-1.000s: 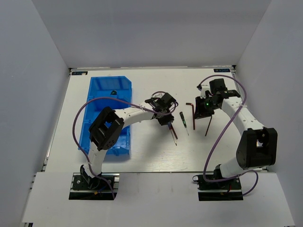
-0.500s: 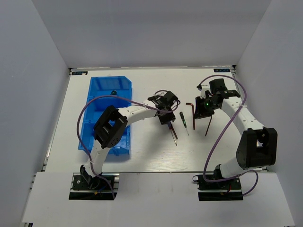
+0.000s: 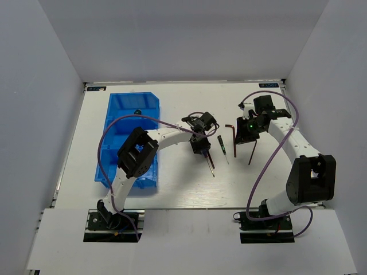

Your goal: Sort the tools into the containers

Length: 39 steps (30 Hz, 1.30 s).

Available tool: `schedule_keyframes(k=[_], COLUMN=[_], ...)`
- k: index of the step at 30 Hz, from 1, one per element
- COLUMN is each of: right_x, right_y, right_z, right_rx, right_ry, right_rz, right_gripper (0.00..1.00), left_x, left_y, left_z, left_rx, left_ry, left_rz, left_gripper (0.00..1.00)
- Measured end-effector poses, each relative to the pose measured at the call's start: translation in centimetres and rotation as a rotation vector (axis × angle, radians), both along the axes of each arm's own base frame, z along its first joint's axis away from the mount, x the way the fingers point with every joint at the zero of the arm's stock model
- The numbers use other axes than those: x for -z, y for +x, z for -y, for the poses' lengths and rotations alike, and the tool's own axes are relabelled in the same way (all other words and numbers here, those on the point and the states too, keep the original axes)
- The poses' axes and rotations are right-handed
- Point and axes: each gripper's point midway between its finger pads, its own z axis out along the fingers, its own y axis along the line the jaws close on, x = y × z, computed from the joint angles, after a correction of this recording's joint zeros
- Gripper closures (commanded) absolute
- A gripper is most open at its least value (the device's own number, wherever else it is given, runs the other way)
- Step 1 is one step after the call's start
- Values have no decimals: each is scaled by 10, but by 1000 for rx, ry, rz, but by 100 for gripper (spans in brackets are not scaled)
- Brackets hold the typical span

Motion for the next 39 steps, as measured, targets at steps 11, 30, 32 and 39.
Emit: schedule_keyframes(k=[11,30,32,39], right_x=[-1,3,3,9], right_y=[-1,-8,-9,-12], right_z=[-3,-22,-23,-31], right_rx=[-1,-87,-98,-181], right_ry=[18,96,94,75], right_rz=[-5,-40,-38,-29], right_gripper=[67,52,59,100], left_x=[4,11,10,2], left_y=[-9,-22,-21,-19], left_z=[-12,-25,-25,-44], left_rx=[55,100,103,125], left_ry=[68,30,30,124], left_rz=[-45,-42,-38,-13], left_gripper=[64,96,100,100])
